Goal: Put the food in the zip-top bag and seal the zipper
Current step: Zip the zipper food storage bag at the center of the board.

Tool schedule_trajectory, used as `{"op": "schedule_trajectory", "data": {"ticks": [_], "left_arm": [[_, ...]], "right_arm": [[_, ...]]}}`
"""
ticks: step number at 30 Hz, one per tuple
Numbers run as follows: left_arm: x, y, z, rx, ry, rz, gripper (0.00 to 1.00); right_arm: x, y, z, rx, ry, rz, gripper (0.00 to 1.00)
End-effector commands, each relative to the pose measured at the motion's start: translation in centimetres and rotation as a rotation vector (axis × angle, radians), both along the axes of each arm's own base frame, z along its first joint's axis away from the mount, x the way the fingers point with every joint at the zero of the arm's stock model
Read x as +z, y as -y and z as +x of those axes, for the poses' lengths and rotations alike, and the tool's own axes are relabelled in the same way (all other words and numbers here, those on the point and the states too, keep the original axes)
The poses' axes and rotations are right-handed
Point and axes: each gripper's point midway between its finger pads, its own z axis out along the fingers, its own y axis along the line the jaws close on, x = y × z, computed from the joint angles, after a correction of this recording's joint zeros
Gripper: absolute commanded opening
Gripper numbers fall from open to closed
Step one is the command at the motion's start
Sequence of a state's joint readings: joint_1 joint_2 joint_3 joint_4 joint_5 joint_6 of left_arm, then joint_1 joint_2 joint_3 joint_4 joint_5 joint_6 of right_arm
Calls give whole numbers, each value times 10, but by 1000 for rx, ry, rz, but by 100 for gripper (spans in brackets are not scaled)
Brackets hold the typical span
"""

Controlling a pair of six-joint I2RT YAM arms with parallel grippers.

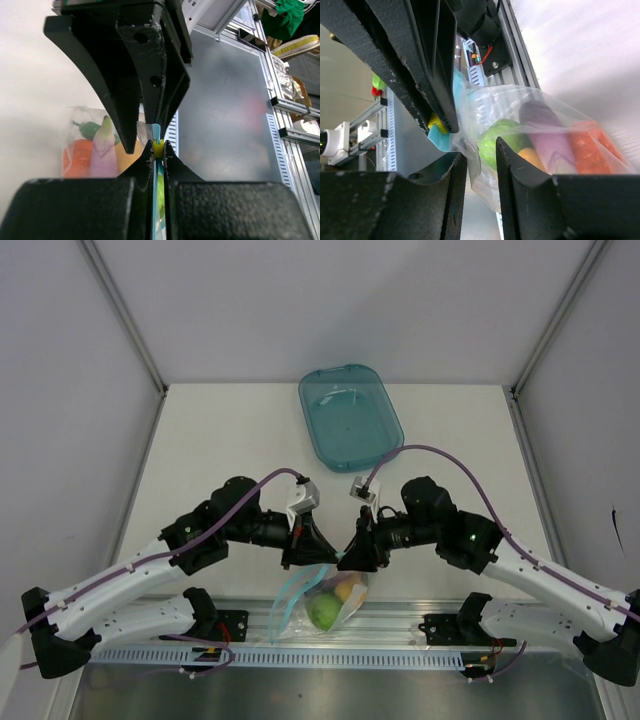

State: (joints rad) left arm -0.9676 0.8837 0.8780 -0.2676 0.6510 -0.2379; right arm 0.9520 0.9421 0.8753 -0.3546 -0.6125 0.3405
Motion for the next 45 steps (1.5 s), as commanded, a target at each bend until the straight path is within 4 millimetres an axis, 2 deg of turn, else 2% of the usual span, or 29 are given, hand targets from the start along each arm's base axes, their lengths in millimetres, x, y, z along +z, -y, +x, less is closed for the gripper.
{"op": "schedule_trajectory", "data": {"ticks": [1, 7, 13, 19, 22, 33, 36, 38, 39, 44, 45], "left_arm": [[11, 1, -8, -55, -13, -36, 1], [8, 2, -10, -70, -24, -29, 1], [8, 3, -2, -37, -38, -20, 1], [11, 1, 6, -2, -62, -33, 1], [11, 0, 6, -15, -65, -33, 1], [11, 0, 0, -45, -73, -42, 1], [11, 0, 0, -50, -72, -43, 1], [11, 0, 0, -50, -73, -42, 1], [11, 0, -1, -54, -74, -41, 0], [10, 0, -2, -65, -77, -39, 1], [10, 0, -1, -63, -80, -37, 1]], "right_arm": [[16, 3, 3, 42, 75, 11, 31], [22, 3, 2, 92, 78, 24, 30], [30, 2, -9, 167, 75, 52, 32], [37, 9, -18, 196, 108, 86, 46], [41, 10, -21, 213, 119, 103, 49], [42, -3, -8, 238, 141, 93, 48], [40, -6, -5, 250, 138, 84, 45], [36, -8, -5, 264, 131, 76, 37], [35, -7, -6, 276, 126, 77, 30], [32, -7, -8, 306, 112, 77, 9], [31, -7, -9, 310, 111, 75, 1]]}}
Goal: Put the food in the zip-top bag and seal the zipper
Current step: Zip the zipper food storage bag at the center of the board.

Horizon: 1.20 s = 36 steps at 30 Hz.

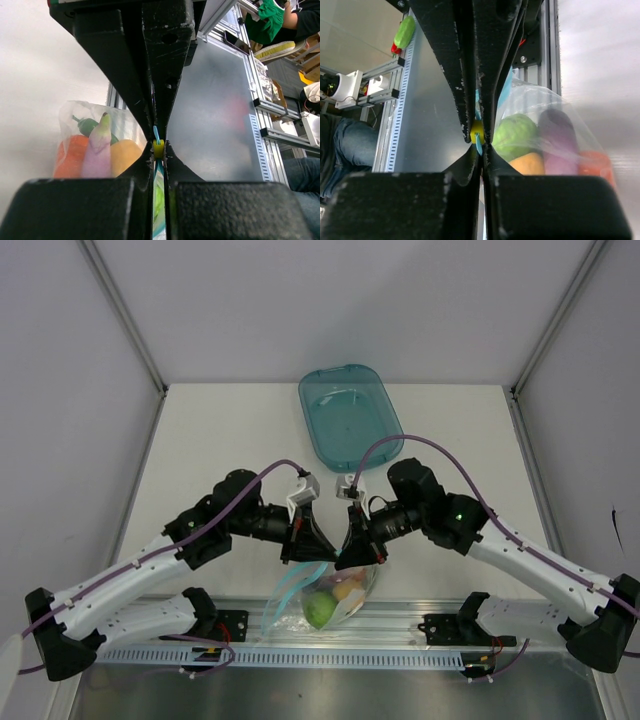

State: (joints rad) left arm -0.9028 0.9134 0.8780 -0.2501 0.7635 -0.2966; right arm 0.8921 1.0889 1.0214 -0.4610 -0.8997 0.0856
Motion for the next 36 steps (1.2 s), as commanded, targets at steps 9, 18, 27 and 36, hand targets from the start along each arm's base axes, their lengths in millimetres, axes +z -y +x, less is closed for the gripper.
{"op": "schedule_trajectory", "data": {"ticks": [9, 18, 27, 36], "left_arm": [[-7, 0, 4, 2, -14, 30, 1], [-16, -4, 6, 29, -30, 72, 1], [-20, -7, 1, 6, -41, 80, 1], [-33, -17, -4, 17, -60, 118, 1]], "right_arm": [[30, -9, 13, -92, 16, 124, 0], [65, -5, 40, -396, -55, 364, 0], [75, 15, 61, -589, -94, 422, 0], [83, 44, 73, -711, -84, 430, 0]]}}
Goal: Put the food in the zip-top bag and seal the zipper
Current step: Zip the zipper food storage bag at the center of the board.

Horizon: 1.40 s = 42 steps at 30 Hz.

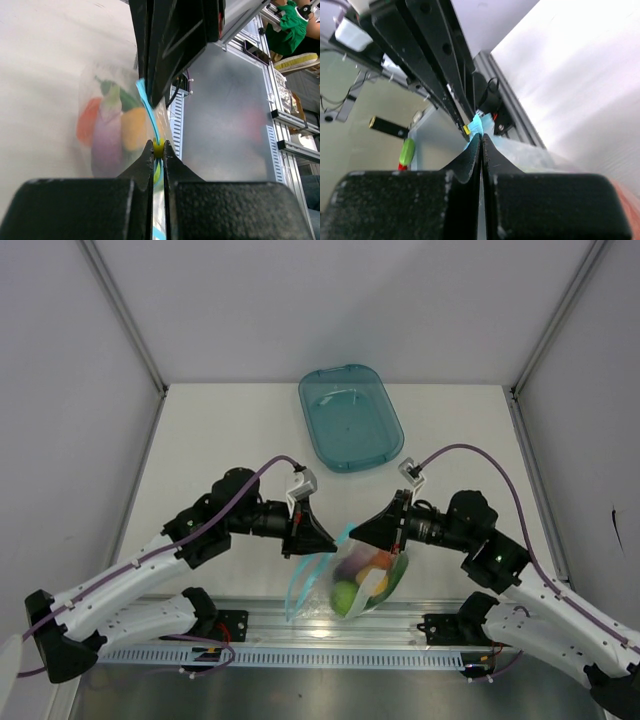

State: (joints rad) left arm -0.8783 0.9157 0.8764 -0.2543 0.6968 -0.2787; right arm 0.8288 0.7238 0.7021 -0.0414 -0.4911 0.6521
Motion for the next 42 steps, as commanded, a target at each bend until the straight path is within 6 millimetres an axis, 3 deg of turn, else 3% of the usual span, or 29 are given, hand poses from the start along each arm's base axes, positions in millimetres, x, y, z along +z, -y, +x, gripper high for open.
{"op": "schedule_trajectory", "data": {"ticks": [1, 6, 8, 12, 13, 14, 15, 16, 17, 18, 19, 25, 32, 38, 42], "left_arm": [[-28, -17, -24, -60, -88, 99, 1], [-28, -24, -29, -57, -89, 100, 1], [-26, -23, -30, -67, -84, 88, 1], [-18, -20, -31, -91, -82, 70, 1], [-16, -19, -32, -98, -81, 65, 1], [-11, -18, -33, -107, -77, 56, 1], [-9, -18, -32, -109, -73, 52, 1], [-5, -18, -33, -112, -69, 46, 1], [-1, -17, -32, -112, -64, 42, 1], [0, -17, -32, -116, -59, 41, 1], [3, -17, -32, -114, -56, 40, 0], [7, -15, -31, -117, -51, 34, 1], [3, -15, -31, -119, -62, 40, 1], [3, -12, -30, -123, -65, 38, 1], [2, -11, -29, -124, -71, 39, 1]], "right_arm": [[49, 20, 28, -180, 102, 120, 0], [47, 32, 31, -197, 104, 105, 0], [51, 23, 10, -35, 128, 115, 0], [33, 12, -7, 153, 156, 16, 3], [31, 12, -9, 173, 171, -2, 30], [20, 13, -9, 189, 184, -52, 43], [28, 13, -11, 212, 212, -58, 51], [21, 10, -8, 237, 194, -94, 59], [14, 10, -9, 267, 194, -131, 61], [21, 9, -12, 298, 202, -127, 62], [13, 5, -9, 322, 171, -151, 62], [20, -6, -25, 509, 154, -100, 61], [9, -6, -30, 563, 127, -109, 57], [2, -18, -35, 596, 107, -110, 51], [-6, -26, -36, 604, 93, -128, 41]]}}
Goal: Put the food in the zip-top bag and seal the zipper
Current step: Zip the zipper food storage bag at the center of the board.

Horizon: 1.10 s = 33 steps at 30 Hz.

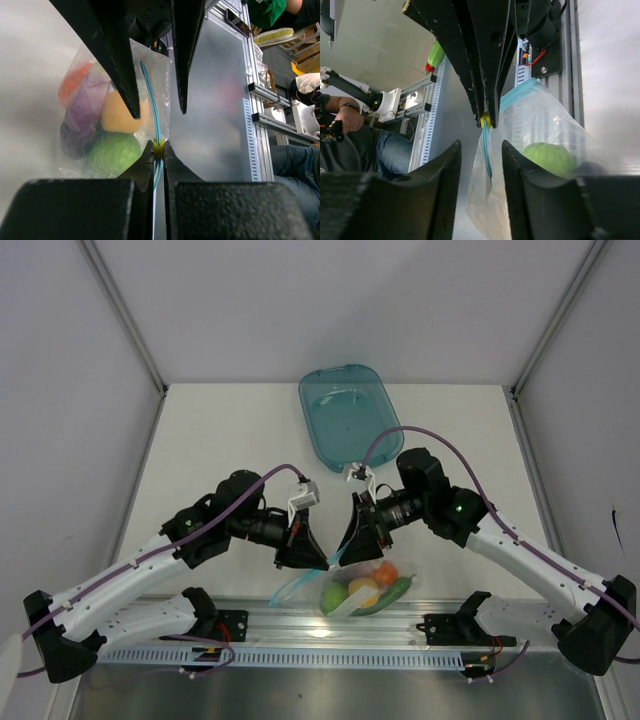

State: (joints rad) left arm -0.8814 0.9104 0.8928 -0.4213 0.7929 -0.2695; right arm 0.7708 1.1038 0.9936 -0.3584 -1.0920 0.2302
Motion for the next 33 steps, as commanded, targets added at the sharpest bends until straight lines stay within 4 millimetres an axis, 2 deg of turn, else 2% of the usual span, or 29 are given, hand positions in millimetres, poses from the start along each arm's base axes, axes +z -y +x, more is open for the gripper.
{"op": "schedule_trajectory", "data": {"ticks": [1, 2, 5, 7, 8, 13, 16, 17, 23, 33], "left_arm": [[18, 4, -1, -28, 36, -55, 0], [18, 4, -1, -28, 32, -54, 1], [17, 4, -2, -28, 32, -54, 1], [19, 4, -2, -28, 35, -58, 1], [19, 4, -2, -29, 34, -59, 1], [15, 3, 0, -15, 31, -40, 1], [12, 0, 1, 1, 33, -23, 0], [9, -1, 2, 7, 29, -12, 1], [7, -9, 8, 69, 44, 26, 1], [-11, -26, 15, 154, 30, 112, 1]], "right_arm": [[11, -9, 1, 13, 50, 42, 39], [11, -9, 2, 8, 52, 43, 37], [12, -11, 3, -9, 57, 49, 20], [12, -10, 2, -7, 56, 49, 9], [11, -10, 2, -12, 55, 46, 0], [12, -11, 22, -153, 93, 17, 0], [17, -4, 35, -256, 126, 20, 0], [16, -1, 43, -300, 136, 15, 0], [28, 24, 56, -442, 217, 27, 0], [15, 65, 77, -618, 213, -44, 0]]}}
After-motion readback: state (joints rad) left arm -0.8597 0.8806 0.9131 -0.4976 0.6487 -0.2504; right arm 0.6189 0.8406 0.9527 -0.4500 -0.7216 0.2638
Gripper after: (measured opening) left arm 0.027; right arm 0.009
